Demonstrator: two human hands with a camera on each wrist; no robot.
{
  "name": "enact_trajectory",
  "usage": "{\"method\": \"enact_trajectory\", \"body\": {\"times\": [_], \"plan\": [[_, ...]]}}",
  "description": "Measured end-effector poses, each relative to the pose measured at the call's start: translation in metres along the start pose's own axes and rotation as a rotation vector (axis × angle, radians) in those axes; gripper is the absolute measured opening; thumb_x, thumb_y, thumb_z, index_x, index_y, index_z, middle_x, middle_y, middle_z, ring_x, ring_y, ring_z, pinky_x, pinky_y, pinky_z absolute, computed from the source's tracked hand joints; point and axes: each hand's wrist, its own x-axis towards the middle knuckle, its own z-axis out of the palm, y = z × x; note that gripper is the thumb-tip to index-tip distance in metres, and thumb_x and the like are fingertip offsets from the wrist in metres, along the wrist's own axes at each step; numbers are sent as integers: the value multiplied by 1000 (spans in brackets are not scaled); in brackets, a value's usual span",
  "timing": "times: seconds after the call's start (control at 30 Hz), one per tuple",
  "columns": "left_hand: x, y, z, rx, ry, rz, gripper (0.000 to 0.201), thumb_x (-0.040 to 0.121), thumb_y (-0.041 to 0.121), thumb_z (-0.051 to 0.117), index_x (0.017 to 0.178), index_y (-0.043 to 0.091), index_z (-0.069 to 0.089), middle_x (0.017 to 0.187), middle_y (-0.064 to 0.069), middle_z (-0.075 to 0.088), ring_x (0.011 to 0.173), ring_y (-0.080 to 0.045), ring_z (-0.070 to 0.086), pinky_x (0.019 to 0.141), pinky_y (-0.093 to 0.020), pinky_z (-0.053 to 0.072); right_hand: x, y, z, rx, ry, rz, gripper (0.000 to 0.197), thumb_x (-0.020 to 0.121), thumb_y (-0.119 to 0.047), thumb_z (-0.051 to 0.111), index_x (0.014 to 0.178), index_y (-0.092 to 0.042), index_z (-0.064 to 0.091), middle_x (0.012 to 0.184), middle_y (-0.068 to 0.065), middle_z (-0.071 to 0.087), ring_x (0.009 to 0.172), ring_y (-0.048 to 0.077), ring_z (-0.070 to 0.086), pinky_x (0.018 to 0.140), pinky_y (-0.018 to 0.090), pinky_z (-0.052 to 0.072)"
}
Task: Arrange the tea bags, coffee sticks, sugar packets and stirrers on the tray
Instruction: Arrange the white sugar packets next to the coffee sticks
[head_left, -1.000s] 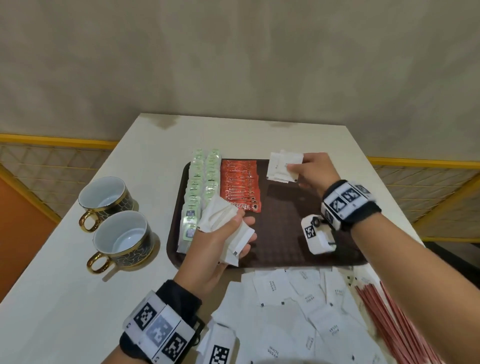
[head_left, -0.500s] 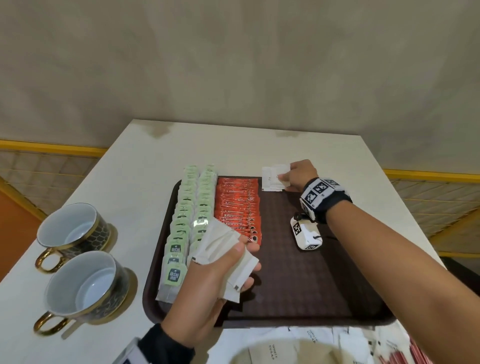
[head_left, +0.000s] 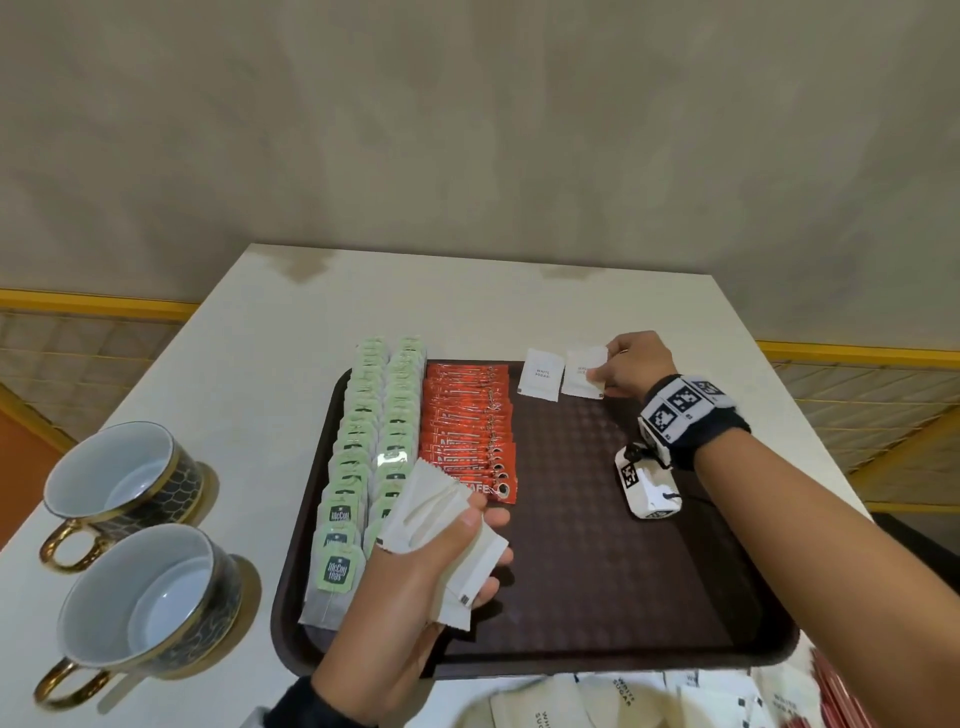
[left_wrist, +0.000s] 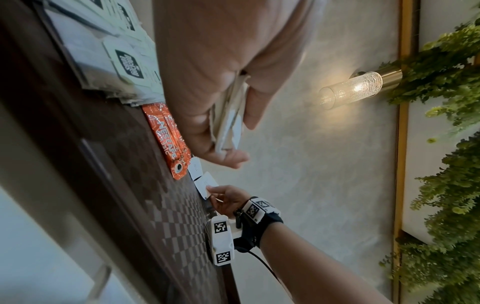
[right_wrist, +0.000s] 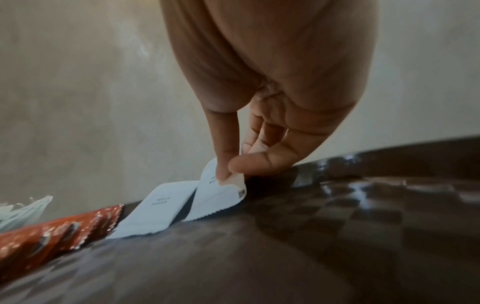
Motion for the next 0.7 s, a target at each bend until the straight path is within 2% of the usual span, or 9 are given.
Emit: {"method": "enact_trajectory", "body": {"times": [0.13, 0.23, 0.3, 0.4, 0.5, 0.63, 0.7], "plan": [[1, -1, 0, -3, 22, -21, 22, 89, 11, 60, 110, 7, 64, 103, -17, 74, 75, -24, 69, 55, -29, 53, -2, -5, 7, -125, 13, -14, 26, 67, 3, 82, 70, -9, 59, 90, 18, 69, 80, 33, 71, 73, 46, 61], [2, -1, 1, -9, 32, -40, 29, 84, 13, 62, 112, 6, 64, 101, -16, 74, 74, -24, 69, 54, -28, 54, -5, -13, 7, -257, -1, -18, 25, 71, -4, 81, 91, -3, 65, 90, 15, 68, 69, 29, 69, 64, 37, 60], [2, 0, 1, -11, 30, -45, 29, 85, 13, 62, 112, 5, 64, 101, -16, 74, 73, -24, 69, 54, -29, 55, -6, -17, 8, -309, -16, -11, 28, 74, -6, 80, 97, -1, 65, 87, 14, 66, 60, 23, 64, 59, 31, 56], [1, 0, 3, -15, 22, -41, 26, 87, 13, 62, 112, 6, 64, 101, -16, 74, 74, -24, 70, 56, -30, 55, -7, -20, 10, -369, -10, -12, 30, 73, -2, 77, 100, 2, 64, 88, 14, 63, 73, 29, 66, 70, 38, 59], [1, 0, 5, -27, 15, -43, 25, 88, 12, 61, 113, 7, 64, 101, -17, 74, 74, -23, 69, 56, -29, 54, -9, -23, 12, -399, -7, -27, 28, 73, 0, 74, 99, 2, 63, 89, 14, 60, 84, 35, 68, 75, 46, 60], [1, -1, 5, -40, 17, -58, 27, 87, 12, 62, 113, 5, 64, 101, -18, 74, 72, -24, 69, 55, -30, 54, -7, -25, 10, -409, -37, -17, 24, 73, -5, 76, 87, -3, 57, 87, 14, 65, 81, 35, 69, 74, 44, 60], [0, -1, 4, -49, 19, -57, 26, 87, 11, 61, 113, 4, 64, 101, -18, 74, 71, -23, 69, 54, -29, 54, -5, -24, 8, -391, -51, -3, 35, 71, -10, 79, 97, -2, 57, 100, 17, 66, 85, 35, 68, 75, 44, 60]]}}
